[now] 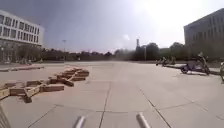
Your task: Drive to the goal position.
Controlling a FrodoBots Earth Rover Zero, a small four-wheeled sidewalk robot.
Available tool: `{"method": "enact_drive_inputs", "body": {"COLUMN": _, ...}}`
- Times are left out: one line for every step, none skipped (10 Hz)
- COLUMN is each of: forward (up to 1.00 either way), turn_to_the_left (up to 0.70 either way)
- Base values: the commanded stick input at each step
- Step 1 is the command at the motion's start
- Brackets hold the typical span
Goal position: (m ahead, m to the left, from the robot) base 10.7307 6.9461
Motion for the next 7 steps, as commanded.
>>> {"method": "enact_drive_inputs", "body": {"forward": 1.0, "turn_to_the_left": 0.0}}
{"method": "enact_drive_inputs", "body": {"forward": 1.0, "turn_to_the_left": 0.0}}
{"method": "enact_drive_inputs", "body": {"forward": 1.0, "turn_to_the_left": 0.0}}
{"method": "enact_drive_inputs", "body": {"forward": 1.0, "turn_to_the_left": 0.0}}
{"method": "enact_drive_inputs", "body": {"forward": 1.0, "turn_to_the_left": 0.0}}
{"method": "enact_drive_inputs", "body": {"forward": 1.0, "turn_to_the_left": 0.0}}
{"method": "enact_drive_inputs", "body": {"forward": 1.0, "turn_to_the_left": 0.0}}
